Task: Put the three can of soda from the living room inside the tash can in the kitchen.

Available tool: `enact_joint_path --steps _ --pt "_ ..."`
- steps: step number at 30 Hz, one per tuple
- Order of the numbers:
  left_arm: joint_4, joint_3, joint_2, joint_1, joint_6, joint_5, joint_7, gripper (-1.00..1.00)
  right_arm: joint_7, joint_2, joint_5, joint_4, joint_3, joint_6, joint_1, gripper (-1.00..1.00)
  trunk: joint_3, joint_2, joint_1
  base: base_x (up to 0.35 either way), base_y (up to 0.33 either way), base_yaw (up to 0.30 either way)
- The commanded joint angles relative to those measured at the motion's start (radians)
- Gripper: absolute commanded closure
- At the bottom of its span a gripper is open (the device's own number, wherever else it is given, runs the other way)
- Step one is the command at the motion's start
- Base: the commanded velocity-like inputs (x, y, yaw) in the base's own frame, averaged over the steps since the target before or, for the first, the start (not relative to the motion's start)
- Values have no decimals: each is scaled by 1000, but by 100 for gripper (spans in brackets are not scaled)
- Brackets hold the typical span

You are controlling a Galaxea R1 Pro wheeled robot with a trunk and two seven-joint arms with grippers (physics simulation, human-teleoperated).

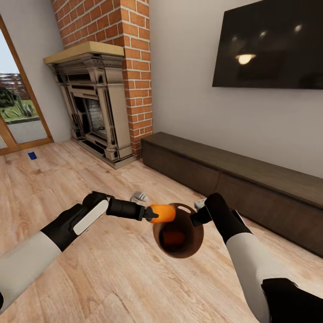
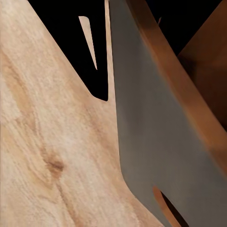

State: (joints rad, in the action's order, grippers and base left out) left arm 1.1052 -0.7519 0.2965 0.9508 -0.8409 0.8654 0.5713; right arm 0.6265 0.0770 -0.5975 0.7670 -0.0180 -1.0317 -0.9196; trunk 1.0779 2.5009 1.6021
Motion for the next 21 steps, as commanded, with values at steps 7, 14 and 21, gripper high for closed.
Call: enact_joint_path --steps 7,14,21 --pt "1 -2 -47 -30 -6 -32 -38 100 4 12 20 0 0 -6 -1 100 0 0 0 0 0 0" --pt "-1 -59 -125 -32 -7 -32 -121 100 3 15 21 0 -7 -7 -1 100 0 0 0 0 0 0" --pt "-25 -65 -144 -32 -7 -36 -172 100 -43 17 28 0 -9 -7 -1 100 0 0 0 0 0 0"
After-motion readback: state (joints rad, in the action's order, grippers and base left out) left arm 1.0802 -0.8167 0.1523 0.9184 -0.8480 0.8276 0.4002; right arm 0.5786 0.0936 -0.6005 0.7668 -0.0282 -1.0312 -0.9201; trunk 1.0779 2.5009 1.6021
